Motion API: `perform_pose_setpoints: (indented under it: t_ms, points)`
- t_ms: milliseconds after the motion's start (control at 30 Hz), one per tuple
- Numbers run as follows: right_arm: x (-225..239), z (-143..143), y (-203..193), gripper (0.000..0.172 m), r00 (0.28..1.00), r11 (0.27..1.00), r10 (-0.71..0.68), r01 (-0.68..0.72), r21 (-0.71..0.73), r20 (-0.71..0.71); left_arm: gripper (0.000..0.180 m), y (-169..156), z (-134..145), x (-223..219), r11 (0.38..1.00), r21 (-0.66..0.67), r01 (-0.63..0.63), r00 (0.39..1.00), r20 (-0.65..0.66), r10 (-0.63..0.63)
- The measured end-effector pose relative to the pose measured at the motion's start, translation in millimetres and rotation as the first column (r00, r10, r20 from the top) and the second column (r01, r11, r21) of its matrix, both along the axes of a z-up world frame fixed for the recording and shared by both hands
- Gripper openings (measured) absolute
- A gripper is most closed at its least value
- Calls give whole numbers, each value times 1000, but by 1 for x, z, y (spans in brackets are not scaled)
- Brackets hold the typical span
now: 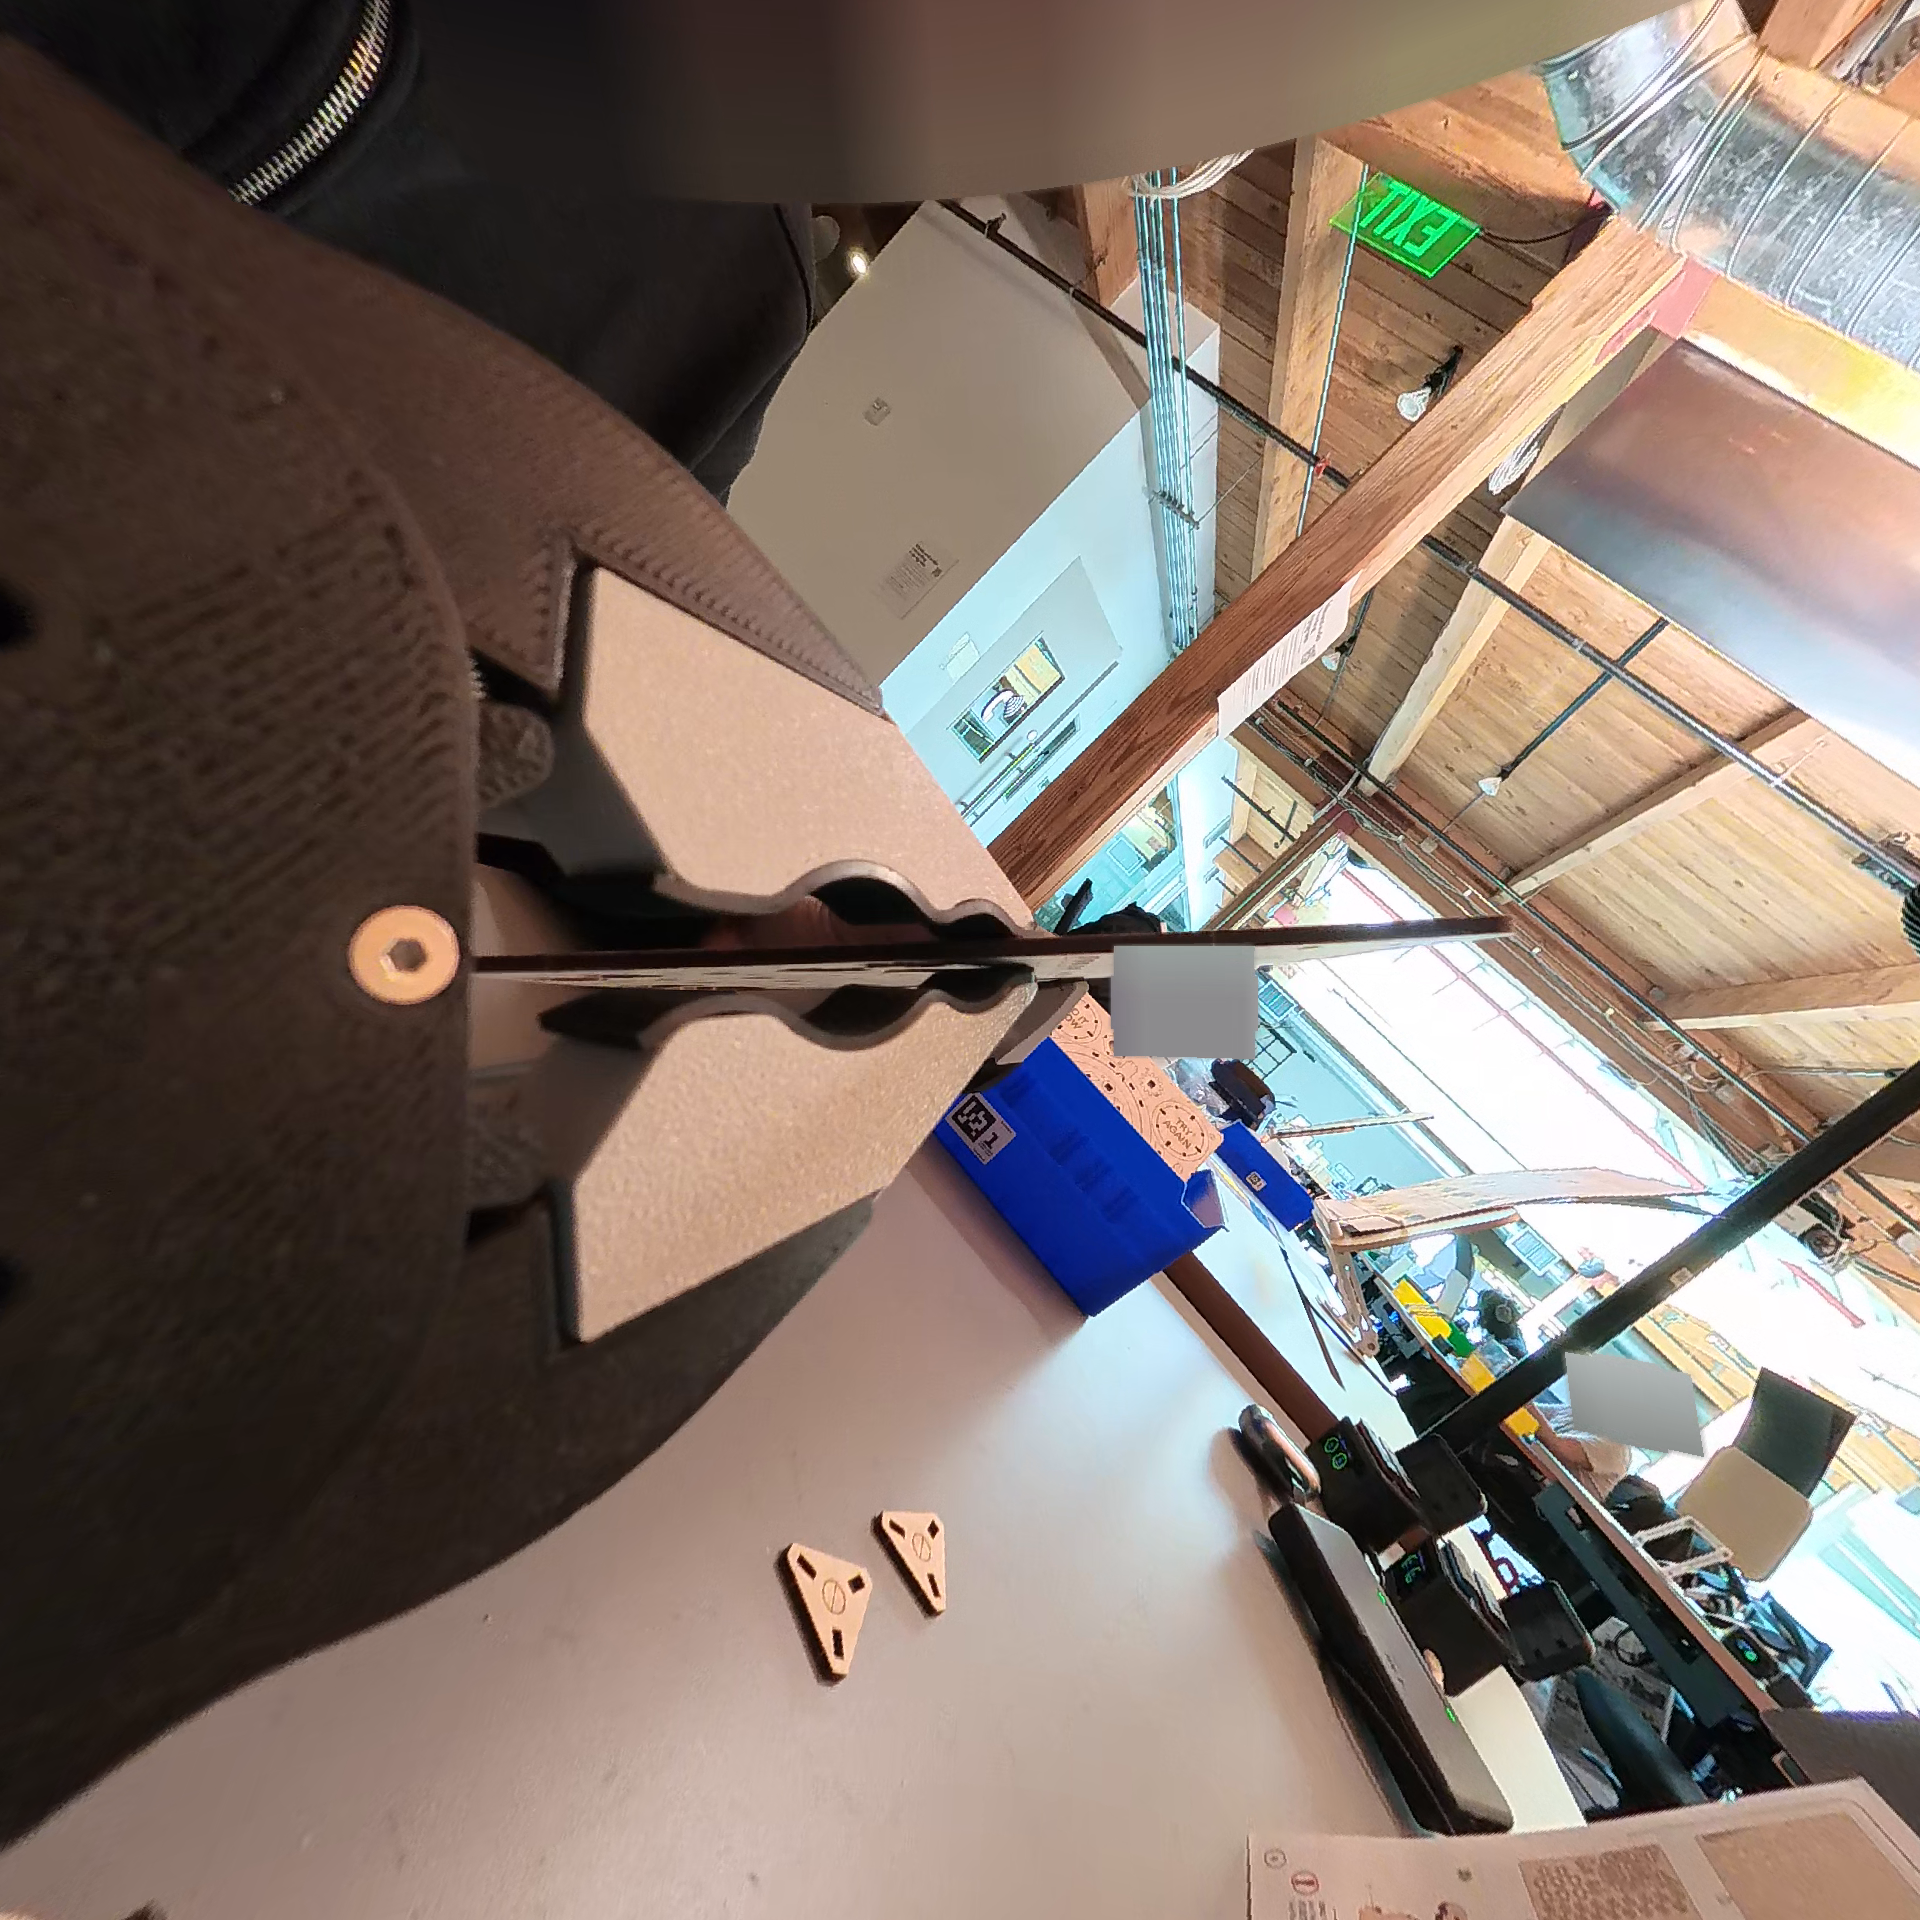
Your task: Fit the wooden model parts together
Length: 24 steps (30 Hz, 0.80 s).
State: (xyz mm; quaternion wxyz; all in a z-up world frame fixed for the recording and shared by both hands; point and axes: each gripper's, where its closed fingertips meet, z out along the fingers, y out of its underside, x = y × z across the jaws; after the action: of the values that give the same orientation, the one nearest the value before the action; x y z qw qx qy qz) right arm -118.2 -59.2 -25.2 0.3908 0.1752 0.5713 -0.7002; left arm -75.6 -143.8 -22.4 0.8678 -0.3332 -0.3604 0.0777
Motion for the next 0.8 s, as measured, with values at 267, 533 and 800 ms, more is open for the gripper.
perform_pose_setpoints:
  t_ms: [267, 533, 800]
  points:
    - [-2, 4, 3, 1, 1000, 1000, -6, 6, -27, 6, 2, 8, 1, 4, 999, -38, 24, 999, -25, -25]
    - [-8, 40, 30, 1, 992, 971, -106, 89, -221, -67, 2, 31, 8, 18, 988, -131, 86, 989, -108, -101]
    - [2, 54, 39, 1, 981, 956, -120, 74, -284, -149, 3, 37, 13, 26, 983, -147, 108, 978, -159, -132]
